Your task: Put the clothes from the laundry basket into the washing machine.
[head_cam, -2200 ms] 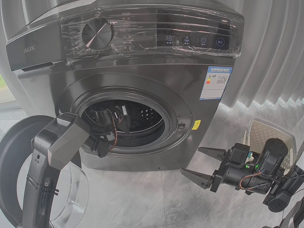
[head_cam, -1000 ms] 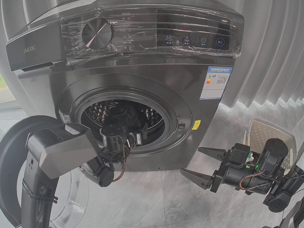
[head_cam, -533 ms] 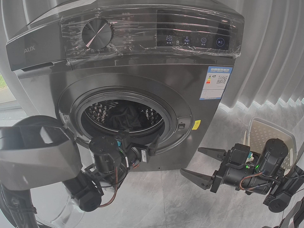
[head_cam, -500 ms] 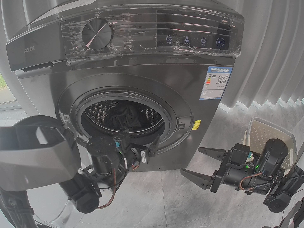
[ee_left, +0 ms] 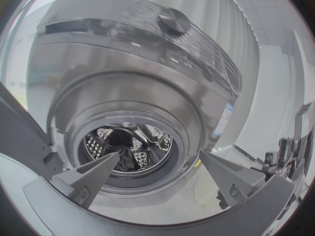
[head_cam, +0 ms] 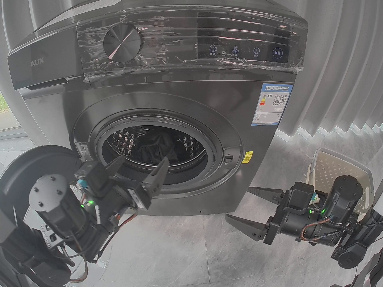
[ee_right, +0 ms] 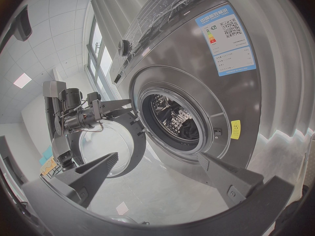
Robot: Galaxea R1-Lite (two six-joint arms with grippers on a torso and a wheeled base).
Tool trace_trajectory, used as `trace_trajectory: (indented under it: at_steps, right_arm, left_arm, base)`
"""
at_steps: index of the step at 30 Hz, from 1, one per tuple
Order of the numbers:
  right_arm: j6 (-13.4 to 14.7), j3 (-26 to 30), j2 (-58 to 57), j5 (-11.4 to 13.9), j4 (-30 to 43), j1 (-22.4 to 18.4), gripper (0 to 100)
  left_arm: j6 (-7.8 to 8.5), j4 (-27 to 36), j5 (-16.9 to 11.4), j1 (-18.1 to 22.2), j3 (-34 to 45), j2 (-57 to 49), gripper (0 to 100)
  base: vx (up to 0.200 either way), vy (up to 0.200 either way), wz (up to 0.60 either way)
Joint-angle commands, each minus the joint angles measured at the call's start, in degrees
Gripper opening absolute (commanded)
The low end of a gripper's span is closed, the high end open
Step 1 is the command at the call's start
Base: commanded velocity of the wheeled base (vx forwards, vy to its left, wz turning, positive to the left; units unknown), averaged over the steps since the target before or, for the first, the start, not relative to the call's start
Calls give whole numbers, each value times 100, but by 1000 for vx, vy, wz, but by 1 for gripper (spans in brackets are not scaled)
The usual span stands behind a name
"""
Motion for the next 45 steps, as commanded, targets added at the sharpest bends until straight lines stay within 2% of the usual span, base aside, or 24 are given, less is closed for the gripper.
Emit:
trace_trajectory:
  at_steps: [1, 2, 3, 4, 5, 9, 11, 12, 13, 22, 30, 32, 34, 36, 41, 45]
  right_arm:
    - [6, 25, 9, 2, -3, 54, 100]
    - [6, 33, 9, 2, -3, 54, 100]
    - [6, 33, 9, 2, -3, 54, 100]
    - [6, 33, 0, 2, -3, 54, 100]
    - [6, 33, 0, 2, -3, 45, 100]
    - [6, 42, -26, 2, -3, 54, 100]
    - [6, 42, -70, 2, -3, 45, 100]
    - [6, 42, -70, 2, -3, 45, 100]
    - [6, 42, -70, -7, -3, 54, 100]
    - [15, 104, -87, -16, -3, 54, 100]
    - [24, 139, -351, -42, 5, 194, 100]
    - [41, 148, -588, -165, 14, 352, 100]
    - [68, 174, -667, -359, 41, 414, 100]
    - [120, 288, -914, -596, 41, 493, 100]
    - [155, 420, -1256, -649, 49, 484, 100]
    - [164, 640, -1775, -860, 58, 317, 100]
  left_arm:
    - [-186, -14, 195, 50, 376, -671, 100]
    - [-195, -23, 414, 165, 622, -715, 100]
    - [-195, -23, 414, 165, 622, -715, 100]
    - [-195, -32, 722, 288, 771, -768, 100]
    - [-177, -32, 810, 349, 815, -838, 100]
    - [-116, 12, 784, 587, 824, -987, 100]
    - [77, 56, 810, 674, 850, -1023, 100]
    - [77, 56, 810, 674, 850, -1023, 100]
    - [201, 91, 845, 701, 947, -1049, 100]
    - [271, 82, 836, 929, 1132, -1014, 100]
    - [403, 74, 810, 929, 1167, -1119, 100]
    - [438, 65, 784, 929, 1220, -1146, 100]
    - [447, 65, 784, 921, 1246, -1190, 100]
    - [526, 65, 775, 921, 1316, -1304, 100]
    - [552, 74, 792, 947, 1448, -1374, 100]
    - [482, 161, 766, 1140, 1694, -1726, 100]
  base:
    - [0, 0, 0]
    - [0, 0, 0]
    - [0, 0, 0]
    - [0, 0, 0]
    - [0, 0, 0]
    - [0, 0, 0]
    - [0, 0, 0]
    - [0, 0, 0]
    - [0, 0, 0]
    - [0, 0, 0]
    - [-200, 0, 0]
    - [-100, 0, 0]
    - [0, 0, 0]
    - [0, 0, 0]
    - [-40, 0, 0]
    - [-200, 0, 0]
